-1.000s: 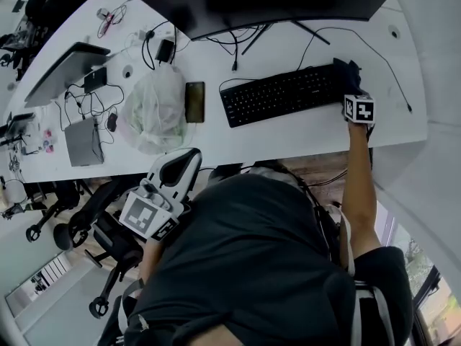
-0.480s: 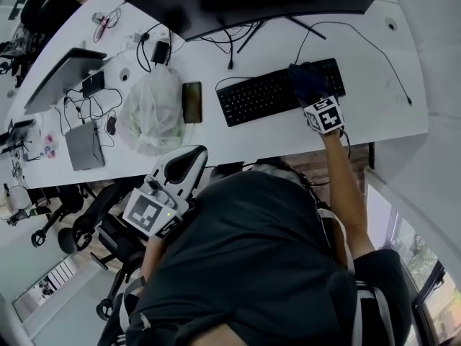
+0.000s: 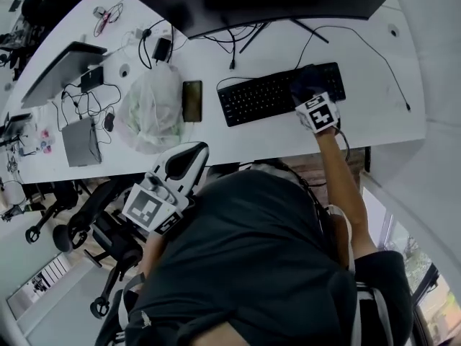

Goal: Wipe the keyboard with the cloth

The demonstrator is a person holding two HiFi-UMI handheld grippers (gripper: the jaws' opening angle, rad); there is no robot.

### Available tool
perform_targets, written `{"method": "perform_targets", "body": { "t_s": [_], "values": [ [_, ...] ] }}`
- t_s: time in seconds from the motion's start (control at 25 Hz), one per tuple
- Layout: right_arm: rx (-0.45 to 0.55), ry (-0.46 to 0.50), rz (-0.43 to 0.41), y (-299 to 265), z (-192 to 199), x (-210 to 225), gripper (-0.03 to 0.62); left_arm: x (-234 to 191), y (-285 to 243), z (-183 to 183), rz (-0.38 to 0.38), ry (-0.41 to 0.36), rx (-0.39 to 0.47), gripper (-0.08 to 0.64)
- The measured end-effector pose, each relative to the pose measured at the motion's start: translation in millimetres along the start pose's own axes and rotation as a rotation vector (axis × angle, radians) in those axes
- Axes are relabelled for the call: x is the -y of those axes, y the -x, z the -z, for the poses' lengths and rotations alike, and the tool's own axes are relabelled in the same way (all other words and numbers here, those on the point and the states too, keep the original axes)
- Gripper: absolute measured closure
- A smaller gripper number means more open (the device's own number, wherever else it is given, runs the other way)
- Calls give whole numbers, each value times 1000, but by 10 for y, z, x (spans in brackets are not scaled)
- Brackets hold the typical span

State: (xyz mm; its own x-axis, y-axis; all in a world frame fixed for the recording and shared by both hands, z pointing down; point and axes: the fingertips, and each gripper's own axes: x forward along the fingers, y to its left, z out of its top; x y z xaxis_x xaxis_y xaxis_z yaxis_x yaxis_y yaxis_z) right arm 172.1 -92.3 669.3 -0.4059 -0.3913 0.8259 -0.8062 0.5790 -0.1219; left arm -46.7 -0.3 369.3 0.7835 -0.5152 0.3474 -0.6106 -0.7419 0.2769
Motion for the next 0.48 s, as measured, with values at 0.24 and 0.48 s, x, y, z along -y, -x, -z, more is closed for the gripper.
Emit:
{"method": "perform_targets", "body": {
  "t_s": [0.24,0.48],
  "values": [
    [-38,263,-218,-650,-246,-1104,531,36,-82,18,11,-28,-32,555],
    [-78,-23,136,154,280,638,529,-106,18,-28,-21,18,-13,555]
  ]
}}
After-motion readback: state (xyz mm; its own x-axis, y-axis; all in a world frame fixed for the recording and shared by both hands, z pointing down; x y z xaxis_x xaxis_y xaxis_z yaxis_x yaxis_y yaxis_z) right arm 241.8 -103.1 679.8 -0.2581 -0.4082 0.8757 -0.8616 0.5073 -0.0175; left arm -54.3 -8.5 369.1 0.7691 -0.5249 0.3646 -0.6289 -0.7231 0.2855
